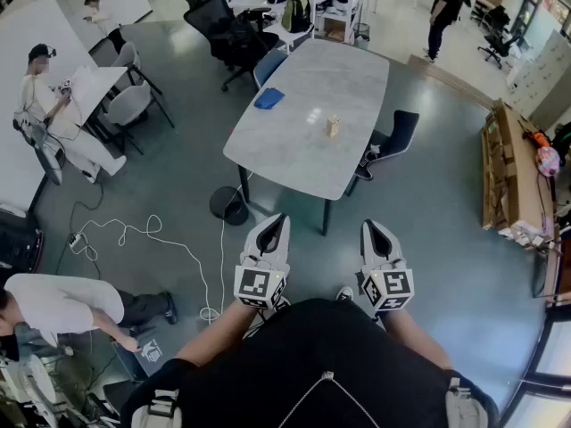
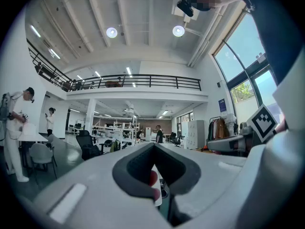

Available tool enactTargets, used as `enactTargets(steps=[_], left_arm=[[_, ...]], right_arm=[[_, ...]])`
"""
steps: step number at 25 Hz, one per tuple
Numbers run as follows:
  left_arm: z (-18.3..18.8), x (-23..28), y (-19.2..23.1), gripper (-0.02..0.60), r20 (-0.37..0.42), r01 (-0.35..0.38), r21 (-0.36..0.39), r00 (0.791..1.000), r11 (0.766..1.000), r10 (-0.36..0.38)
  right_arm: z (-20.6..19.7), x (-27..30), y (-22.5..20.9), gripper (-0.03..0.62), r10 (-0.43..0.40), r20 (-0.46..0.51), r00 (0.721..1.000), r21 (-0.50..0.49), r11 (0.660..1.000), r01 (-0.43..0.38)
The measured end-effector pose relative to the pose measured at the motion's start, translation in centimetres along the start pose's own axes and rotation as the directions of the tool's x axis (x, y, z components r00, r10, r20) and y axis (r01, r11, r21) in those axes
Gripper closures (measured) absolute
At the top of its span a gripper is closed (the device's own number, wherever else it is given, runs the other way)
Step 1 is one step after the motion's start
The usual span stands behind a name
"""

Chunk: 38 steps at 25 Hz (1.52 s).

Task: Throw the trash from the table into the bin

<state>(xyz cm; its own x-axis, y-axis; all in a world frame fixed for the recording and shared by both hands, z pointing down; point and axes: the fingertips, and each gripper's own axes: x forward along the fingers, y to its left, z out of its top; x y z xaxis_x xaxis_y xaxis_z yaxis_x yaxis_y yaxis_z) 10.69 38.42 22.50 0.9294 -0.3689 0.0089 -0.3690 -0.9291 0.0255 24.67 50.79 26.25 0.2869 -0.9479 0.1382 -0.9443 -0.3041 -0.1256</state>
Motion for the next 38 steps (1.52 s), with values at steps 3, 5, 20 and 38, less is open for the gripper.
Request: enactTargets(steps=[3, 5, 20, 38], left_arm=[[-0.1, -0.1, 0.5, 0.581, -0.004, -0.002, -0.006, 1.000, 1.000, 0.002], [-0.3, -0.2, 1.1, 0.581, -0.008, -0.005, -0.011, 1.000, 1.000, 0.005], [-2.2, 1.9, 6.7, 0.581, -0.017, -0.045, -0.094, 0.999, 0.995, 0.044], [-3.3, 27.8, 9.4, 0.581, -0.028, -0.266, -0.064, 0.964, 0.962, 0.265]], right_arm=[[-0.1, 0.3, 0.2, 0.569, -0.004, -0.005, 1.000, 0.001, 1.000, 0.004], [-0.4, 0.7, 0.4, 0.569, -0.017, -0.010, 1.000, 0.008, 1.000, 0.017], [0.0, 4.3, 1.9, 0.511, 0.007, 0.016, 1.000, -0.020, 1.000, -0.007], [0.2, 31.7, -21.8, 0.566, 0.209, -0.068, 0.976, -0.003, 0.978, -0.210]])
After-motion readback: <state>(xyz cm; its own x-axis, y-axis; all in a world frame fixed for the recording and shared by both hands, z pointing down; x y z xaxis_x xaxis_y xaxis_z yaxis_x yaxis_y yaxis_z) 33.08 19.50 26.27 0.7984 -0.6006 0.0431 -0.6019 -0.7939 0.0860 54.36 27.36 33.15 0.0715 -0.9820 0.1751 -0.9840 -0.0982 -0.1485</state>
